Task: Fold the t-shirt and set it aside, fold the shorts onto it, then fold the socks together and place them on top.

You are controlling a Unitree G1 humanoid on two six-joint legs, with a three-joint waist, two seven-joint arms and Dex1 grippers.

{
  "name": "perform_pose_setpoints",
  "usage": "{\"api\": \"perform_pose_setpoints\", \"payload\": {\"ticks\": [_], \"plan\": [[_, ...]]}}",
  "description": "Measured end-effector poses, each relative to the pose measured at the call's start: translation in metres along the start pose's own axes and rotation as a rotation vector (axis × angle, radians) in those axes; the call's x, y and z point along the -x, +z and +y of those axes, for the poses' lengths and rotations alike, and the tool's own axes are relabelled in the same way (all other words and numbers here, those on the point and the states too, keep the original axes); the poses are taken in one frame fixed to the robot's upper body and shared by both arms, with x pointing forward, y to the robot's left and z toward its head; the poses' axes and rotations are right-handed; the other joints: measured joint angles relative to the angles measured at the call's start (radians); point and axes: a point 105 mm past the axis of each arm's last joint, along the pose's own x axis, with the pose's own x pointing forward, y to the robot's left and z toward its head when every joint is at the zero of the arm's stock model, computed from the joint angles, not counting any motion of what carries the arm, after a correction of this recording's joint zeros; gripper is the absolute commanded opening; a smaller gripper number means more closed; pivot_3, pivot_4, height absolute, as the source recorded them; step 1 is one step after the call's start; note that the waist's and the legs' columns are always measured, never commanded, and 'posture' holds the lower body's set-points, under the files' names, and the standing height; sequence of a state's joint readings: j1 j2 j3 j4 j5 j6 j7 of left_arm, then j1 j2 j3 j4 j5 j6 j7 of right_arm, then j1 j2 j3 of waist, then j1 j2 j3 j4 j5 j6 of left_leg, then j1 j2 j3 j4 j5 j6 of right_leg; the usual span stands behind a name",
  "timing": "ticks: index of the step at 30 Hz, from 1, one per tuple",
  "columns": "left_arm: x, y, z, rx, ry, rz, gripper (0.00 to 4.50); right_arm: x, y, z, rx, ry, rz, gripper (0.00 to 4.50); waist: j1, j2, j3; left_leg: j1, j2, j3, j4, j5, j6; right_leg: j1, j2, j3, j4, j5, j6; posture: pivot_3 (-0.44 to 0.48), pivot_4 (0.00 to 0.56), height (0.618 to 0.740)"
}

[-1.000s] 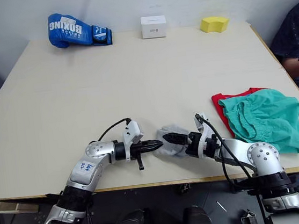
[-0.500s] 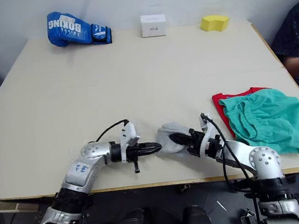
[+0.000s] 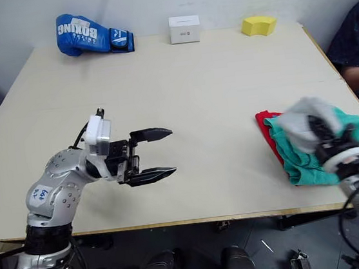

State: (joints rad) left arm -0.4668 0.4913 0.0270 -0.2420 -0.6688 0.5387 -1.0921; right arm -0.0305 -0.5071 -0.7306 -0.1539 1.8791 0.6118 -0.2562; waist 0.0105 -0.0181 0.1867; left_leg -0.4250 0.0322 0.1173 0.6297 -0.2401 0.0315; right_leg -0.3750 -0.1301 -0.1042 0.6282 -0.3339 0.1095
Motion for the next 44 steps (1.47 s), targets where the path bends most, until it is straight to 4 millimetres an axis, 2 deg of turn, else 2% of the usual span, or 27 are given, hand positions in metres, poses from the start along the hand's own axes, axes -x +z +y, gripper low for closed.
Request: {"api": "perform_pose_setpoints", "payload": {"ticks": [2, 5, 8, 11, 13, 18, 20, 21, 24, 27, 29, 30, 31, 34, 36, 39, 43, 44], "plan": [[-0.002, 0.001, -0.002, 0.022, -0.003, -0.006, 4.5, -0.004, 0.007, -0.014, 0.028, -0.043, -0.011, 0.16, -0.005, 0.0, 0.0, 0.0, 0.0, 0.0, 0.0, 0.001, 0.0, 0.0, 0.0, 0.0, 0.0, 0.0, 0.0, 0.0, 0.15, 0.74], [-0.005, 0.001, -0.004, 0.041, -0.009, -0.01, 4.5, -0.02, 0.02, -0.029, 0.051, -0.064, -0.044, 0.16, -0.015, 0.002, 0.001, 0.003, -0.001, 0.004, 0.0, 0.001, 0.001, 0.0, 0.0, 0.0, 0.0, 0.001, 0.001, 0.0, 0.15, 0.74], [-0.004, -0.002, -0.005, 0.048, -0.012, 0.009, 4.5, -0.03, 0.032, -0.046, 0.094, -0.141, -0.037, 0.16, -0.014, 0.003, 0.001, 0.003, 0.0, 0.004, -0.001, 0.005, -0.005, 0.0, 0.001, 0.0, 0.001, 0.001, 0.001, 0.0, 0.15, 0.74], [0.004, -0.006, -0.003, 0.027, 0.011, 0.093, 4.5, -0.032, 0.031, -0.065, 0.106, -0.223, 0.01, 1.17, -0.012, 0.003, 0.001, 0.003, 0.0, 0.003, -0.001, 0.005, -0.006, 0.0, 0.001, 0.0, 0.0, 0.0, 0.001, 0.0, 0.15, 0.74], [0.011, -0.008, -0.002, 0.022, 0.024, 0.135, 4.5, -0.029, 0.029, -0.066, 0.089, -0.215, 0.047, 1.84, -0.012, 0.003, 0.001, 0.003, 0.0, 0.004, -0.001, 0.005, -0.005, 0.0, 0.0, 0.0, 0.0, 0.001, 0.001, 0.0, 0.15, 0.74], [0.03, -0.01, -0.001, 0.019, 0.077, 0.172, 4.5, -0.006, 0.045, -0.062, 0.132, -0.262, 0.096, 3.62, -0.006, 0.004, 0.002, 0.002, -0.001, 0.003, -0.001, 0.003, -0.001, 0.0, -0.002, 0.001, -0.001, 0.001, 0.001, 0.0, 0.15, 0.74], [0.04, -0.013, -0.003, 0.021, 0.1, 0.185, 4.5, 0.009, 0.046, -0.058, 0.183, -0.288, 0.157, 4.31, -0.007, 0.004, 0.002, 0.001, 0.0, 0.003, -0.002, 0.002, -0.001, 0.0, -0.004, 0.003, -0.002, 0.001, 0.001, 0.0, 0.15, 0.74], [0.046, -0.014, -0.003, 0.025, 0.119, 0.191, 4.5, 0.02, 0.047, -0.058, 0.219, -0.31, 0.194, 4.48, -0.007, 0.004, 0.002, 0.001, 0.0, 0.003, -0.002, 0.001, 0.001, 0.0, -0.004, 0.003, -0.003, 0.001, 0.001, 0.0, 0.15, 0.74], [0.067, -0.022, -0.006, 0.04, 0.182, 0.223, 4.5, 0.052, 0.059, -0.054, 0.368, -0.387, 0.286, 4.48, -0.007, 0.005, 0.002, 0.001, 0.001, 0.003, -0.003, 0.0, 0.001, 0.0, -0.004, 0.003, -0.004, 0.0, 0.0, 0.0, 0.15, 0.74], [0.088, -0.029, -0.005, 0.042, 0.275, 0.256, 4.5, 0.08, 0.071, -0.048, 0.718, -0.414, 0.407, 4.48, 0.0, 0.007, 0.002, 0.001, 0.002, 0.003, -0.003, -0.002, 0.001, 0.0, -0.003, 0.002, -0.007, 0.0, 0.001, 0.0, 0.15, 0.74], [0.103, -0.034, -0.002, 0.05, 0.349, 0.27, 4.5, 0.082, 0.071, -0.039, 1.01, -0.308, 0.462, 4.48, -0.003, 0.007, 0.002, 0.002, 0.004, 0.005, -0.003, -0.005, -0.005, 0.0, -0.001, 0.0, -0.009, 0.0, 0.001, 0.0, 0.15, 0.74], [0.109, -0.038, -0.002, 0.044, 0.381, 0.282, 4.5, 0.078, 0.066, -0.031, 1.167, -0.194, 0.482, 4.48, -0.008, 0.006, 0.002, 0.002, 0.005, 0.006, -0.003, -0.006, -0.006, 0.0, 0.0, 0.0, -0.009, 0.0, 0.001, 0.0, 0.15, 0.74], [0.119, -0.043, -0.002, 0.041, 0.423, 0.301, 4.5, 0.074, 0.052, -0.021, 1.334, -0.021, 0.521, 4.48, -0.015, 0.006, 0.002, 0.003, 0.006, 0.007, -0.003, -0.007, -0.007, 0.001, 0.001, 0.0, -0.01, 0.0, 0.001, 0.0, 0.15, 0.74], [0.137, -0.054, -0.004, 0.028, 0.497, 0.352, 4.5, 0.066, 0.008, -0.01, 1.543, 0.331, 0.643, 4.48, -0.018, 0.006, 0.002, 0.004, 0.007, 0.008, -0.003, -0.008, -0.009, -0.001, 0.001, 0.0, -0.008, 0.001, 0.001, 0.0, 0.15, 0.74], [0.148, -0.059, -0.008, 0.017, 0.546, 0.383, 4.5, 0.049, -0.018, 0.003, 1.602, 0.522, 0.646, 4.48, -0.024, 0.006, 0.002, 0.004, 0.009, 0.009, -0.002, -0.008, -0.01, -0.001, 0.0, 0.0, -0.007, 0.001, 0.0, 0.0, 0.15, 0.74], [0.164, -0.063, -0.016, -0.022, 0.624, 0.438, 4.5, 0.023, -0.081, 0.025, 1.615, 0.863, 0.651, 4.48, -0.035, 0.005, 0.003, 0.004, 0.01, 0.007, -0.002, -0.003, -0.016, -0.001, 0.0, 0.001, -0.006, 0.0, -0.002, 0.0, 0.15, 0.74], [0.173, -0.063, -0.022, -0.071, 0.697, 0.484, 4.5, -0.004, -0.148, 0.032, 1.552, 1.1, 0.644, 4.48, -0.036, 0.004, 0.004, 0.004, 0.011, 0.005, -0.002, -0.002, -0.016, -0.002, 0.0, 0.0, -0.002, -0.001, -0.005, 0.0, 0.15, 0.74], [0.172, -0.062, -0.023, -0.085, 0.706, 0.483, 4.5, -0.007, -0.158, 0.029, 1.542, 1.124, 0.656, 4.48, -0.031, 0.005, 0.004, 0.003, 0.011, 0.004, -0.001, -0.001, -0.015, -0.002, -0.001, 0.0, -0.002, -0.002, -0.005, 0.0, 0.15, 0.74]]}}
